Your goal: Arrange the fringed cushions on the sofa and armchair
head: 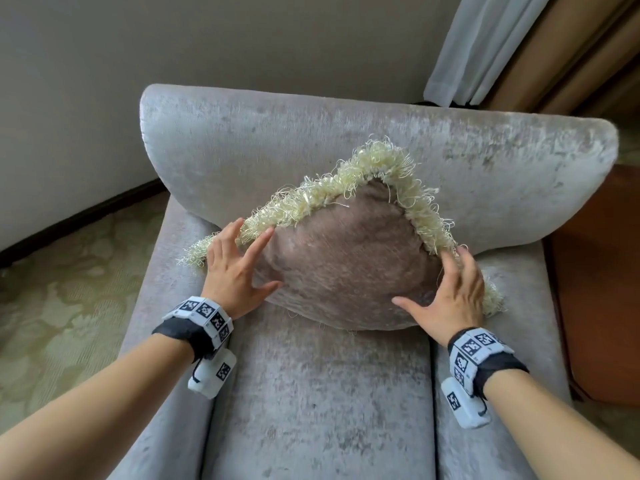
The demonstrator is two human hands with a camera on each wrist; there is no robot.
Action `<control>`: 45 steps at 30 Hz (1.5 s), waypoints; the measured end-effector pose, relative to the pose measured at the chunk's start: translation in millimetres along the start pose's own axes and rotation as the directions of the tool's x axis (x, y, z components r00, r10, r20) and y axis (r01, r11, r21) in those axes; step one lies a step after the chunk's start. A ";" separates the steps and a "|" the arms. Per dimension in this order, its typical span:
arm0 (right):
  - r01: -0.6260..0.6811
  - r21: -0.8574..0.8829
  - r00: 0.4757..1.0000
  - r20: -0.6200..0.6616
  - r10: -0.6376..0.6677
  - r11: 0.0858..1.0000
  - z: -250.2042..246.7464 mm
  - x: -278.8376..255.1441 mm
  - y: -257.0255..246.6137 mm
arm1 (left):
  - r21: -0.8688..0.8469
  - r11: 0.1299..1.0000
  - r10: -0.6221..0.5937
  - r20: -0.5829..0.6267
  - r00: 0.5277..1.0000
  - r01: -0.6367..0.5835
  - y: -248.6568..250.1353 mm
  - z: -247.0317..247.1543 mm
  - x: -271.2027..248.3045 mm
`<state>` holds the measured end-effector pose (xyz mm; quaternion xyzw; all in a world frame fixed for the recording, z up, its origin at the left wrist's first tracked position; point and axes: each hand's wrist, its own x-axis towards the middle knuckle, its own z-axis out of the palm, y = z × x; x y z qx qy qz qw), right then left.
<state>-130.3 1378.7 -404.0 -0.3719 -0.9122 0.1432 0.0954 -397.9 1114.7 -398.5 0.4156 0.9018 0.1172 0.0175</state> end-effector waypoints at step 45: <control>-0.054 -0.178 0.872 0.471 0.133 0.983 -18.2 41.0 -17.6 | 0.299 0.948 -0.207 0.319 0.925 0.109 33.1 -14.3 29.3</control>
